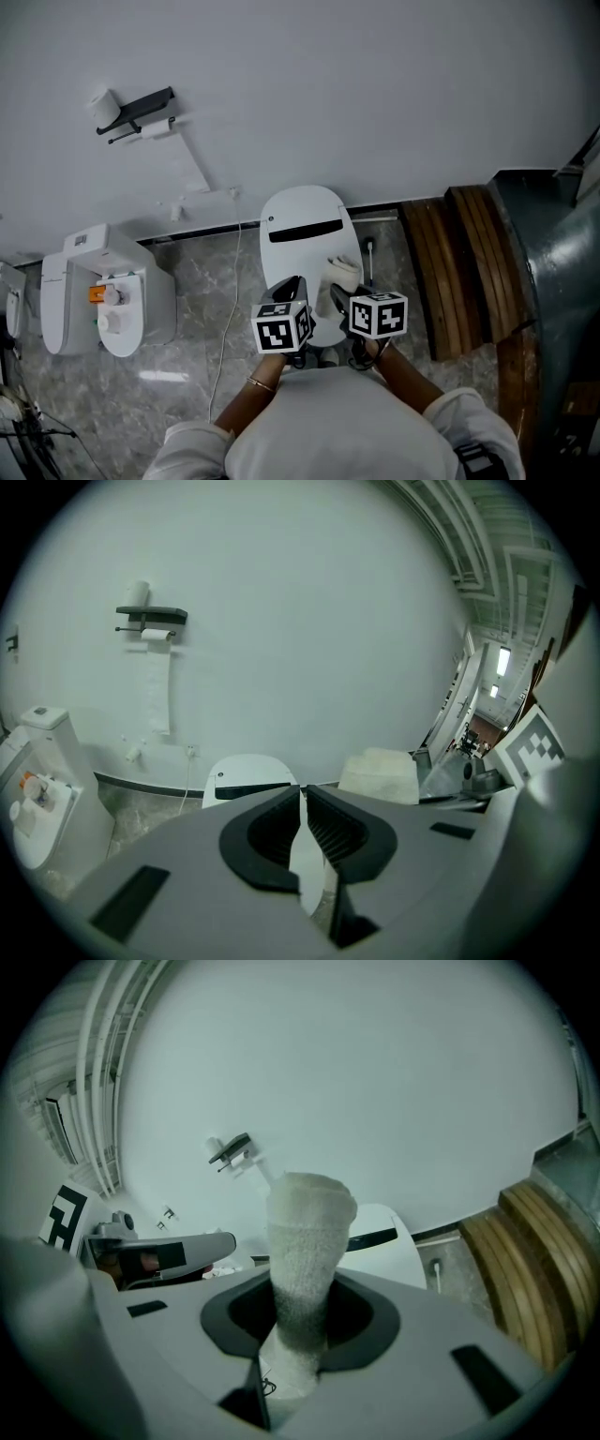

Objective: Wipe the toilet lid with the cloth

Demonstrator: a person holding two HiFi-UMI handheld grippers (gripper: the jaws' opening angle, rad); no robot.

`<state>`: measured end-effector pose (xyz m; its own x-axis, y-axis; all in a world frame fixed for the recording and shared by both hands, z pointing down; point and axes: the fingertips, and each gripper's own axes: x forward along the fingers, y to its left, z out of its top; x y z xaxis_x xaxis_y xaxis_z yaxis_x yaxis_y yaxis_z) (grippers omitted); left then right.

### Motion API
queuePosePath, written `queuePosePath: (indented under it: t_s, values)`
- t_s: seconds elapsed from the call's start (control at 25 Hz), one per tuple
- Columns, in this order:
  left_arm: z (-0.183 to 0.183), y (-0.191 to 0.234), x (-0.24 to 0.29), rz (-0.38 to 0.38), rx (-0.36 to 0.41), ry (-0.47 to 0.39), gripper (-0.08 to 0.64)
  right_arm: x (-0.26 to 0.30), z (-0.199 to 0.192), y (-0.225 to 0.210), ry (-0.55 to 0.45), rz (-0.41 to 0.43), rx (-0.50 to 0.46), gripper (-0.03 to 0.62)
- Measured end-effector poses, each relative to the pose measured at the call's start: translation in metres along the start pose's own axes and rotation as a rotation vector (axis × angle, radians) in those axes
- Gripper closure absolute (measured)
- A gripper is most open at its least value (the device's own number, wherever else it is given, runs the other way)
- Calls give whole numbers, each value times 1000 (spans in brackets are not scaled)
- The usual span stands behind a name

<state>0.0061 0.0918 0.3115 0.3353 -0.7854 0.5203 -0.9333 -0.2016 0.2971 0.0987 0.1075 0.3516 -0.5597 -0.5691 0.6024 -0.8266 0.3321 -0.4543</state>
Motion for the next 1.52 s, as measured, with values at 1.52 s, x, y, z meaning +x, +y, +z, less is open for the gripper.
queuePosePath:
  t_s: [1.52]
  values:
    - [6, 20, 6, -1, -2, 2, 523, 15, 9, 15, 27, -18, -62, 491]
